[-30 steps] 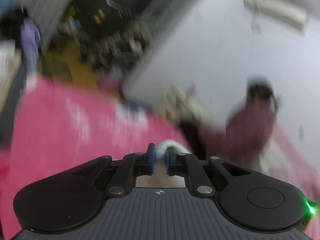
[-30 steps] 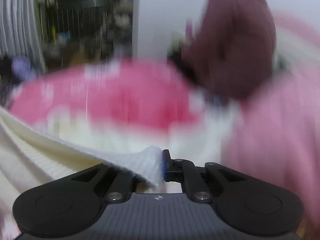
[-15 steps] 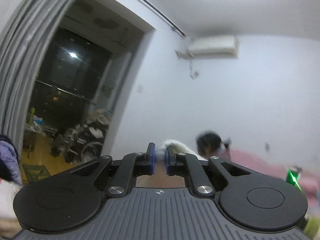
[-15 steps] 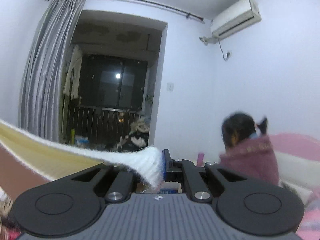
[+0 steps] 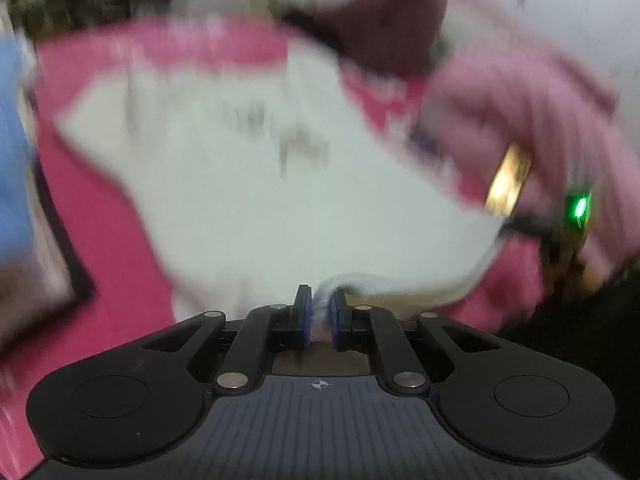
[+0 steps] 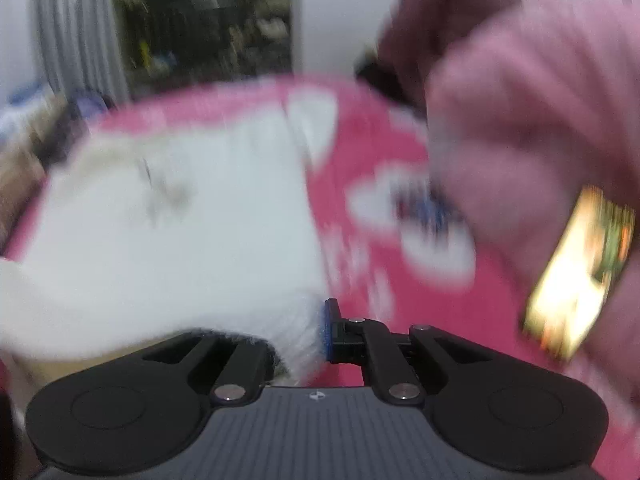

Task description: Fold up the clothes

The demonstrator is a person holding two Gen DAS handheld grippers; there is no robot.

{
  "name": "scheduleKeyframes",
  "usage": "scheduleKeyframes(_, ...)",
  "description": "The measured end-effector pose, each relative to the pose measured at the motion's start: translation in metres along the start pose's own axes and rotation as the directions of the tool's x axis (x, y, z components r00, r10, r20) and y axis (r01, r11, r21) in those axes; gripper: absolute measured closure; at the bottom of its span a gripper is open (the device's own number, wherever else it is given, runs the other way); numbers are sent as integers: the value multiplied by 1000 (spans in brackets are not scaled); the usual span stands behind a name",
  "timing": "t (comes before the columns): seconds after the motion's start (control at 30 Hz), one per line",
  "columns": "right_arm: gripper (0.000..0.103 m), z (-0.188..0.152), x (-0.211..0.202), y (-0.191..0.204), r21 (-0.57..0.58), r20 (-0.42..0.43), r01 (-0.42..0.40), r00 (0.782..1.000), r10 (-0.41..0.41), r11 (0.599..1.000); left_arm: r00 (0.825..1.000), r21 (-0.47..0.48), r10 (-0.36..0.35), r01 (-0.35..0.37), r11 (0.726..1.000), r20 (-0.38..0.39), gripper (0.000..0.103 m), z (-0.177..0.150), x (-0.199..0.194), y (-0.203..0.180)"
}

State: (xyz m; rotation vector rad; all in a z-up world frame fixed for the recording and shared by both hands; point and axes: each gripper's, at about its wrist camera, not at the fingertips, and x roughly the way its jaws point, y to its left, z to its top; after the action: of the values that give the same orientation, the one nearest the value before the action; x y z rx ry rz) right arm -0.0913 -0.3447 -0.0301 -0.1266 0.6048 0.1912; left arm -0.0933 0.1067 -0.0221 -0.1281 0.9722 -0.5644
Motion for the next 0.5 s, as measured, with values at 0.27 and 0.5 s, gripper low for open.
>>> scheduleKeyframes(0.27,96,-58,28,12,-140,-245,-16,969,-18,990,984,-74,-58,46,996,-166,94,-34,21,11)
scheduleKeyframes(0.5,90,-71,36,21,-310,-463,-194,886,30,931,956,-176,-62,11,984,-286,85,-59,15,32)
